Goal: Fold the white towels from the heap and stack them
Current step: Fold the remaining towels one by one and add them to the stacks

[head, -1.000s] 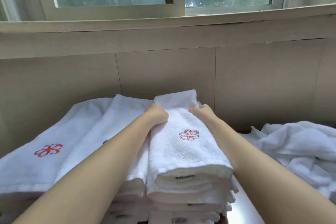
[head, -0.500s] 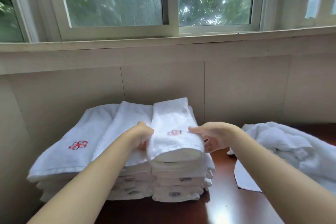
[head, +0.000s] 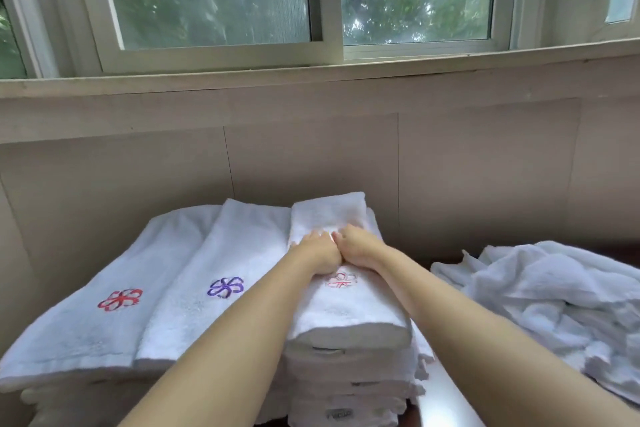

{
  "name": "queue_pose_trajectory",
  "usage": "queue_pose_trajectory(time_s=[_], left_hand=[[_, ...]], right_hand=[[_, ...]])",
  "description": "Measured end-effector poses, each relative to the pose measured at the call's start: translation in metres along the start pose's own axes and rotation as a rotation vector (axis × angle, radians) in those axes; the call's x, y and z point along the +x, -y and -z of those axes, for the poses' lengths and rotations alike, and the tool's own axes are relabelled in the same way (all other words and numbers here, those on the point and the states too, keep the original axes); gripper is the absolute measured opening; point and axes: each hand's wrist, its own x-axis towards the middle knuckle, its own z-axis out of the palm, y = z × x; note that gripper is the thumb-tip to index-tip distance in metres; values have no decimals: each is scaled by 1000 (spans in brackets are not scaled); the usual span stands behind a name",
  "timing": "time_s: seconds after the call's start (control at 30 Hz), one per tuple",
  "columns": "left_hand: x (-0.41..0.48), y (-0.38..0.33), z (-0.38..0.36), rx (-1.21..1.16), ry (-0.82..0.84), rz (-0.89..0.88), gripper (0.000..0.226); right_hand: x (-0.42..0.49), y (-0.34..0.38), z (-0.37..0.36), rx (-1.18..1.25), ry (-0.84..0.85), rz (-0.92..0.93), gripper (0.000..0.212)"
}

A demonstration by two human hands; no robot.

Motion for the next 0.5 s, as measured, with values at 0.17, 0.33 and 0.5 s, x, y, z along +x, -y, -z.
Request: queue_pose_trajectory(time_s=[0.17,0.33,0.5], left_hand=[[43,23,-2,-65,143,-34,55],[46,25,-15,2,44,47,65],[4,16,-9,-11,122,18,68]], right_hand=[[61,-28,-8,44,79,83,54],[86,-34,-14,-4,15,-55,68],[50,-37,-3,38,130,-150,73]])
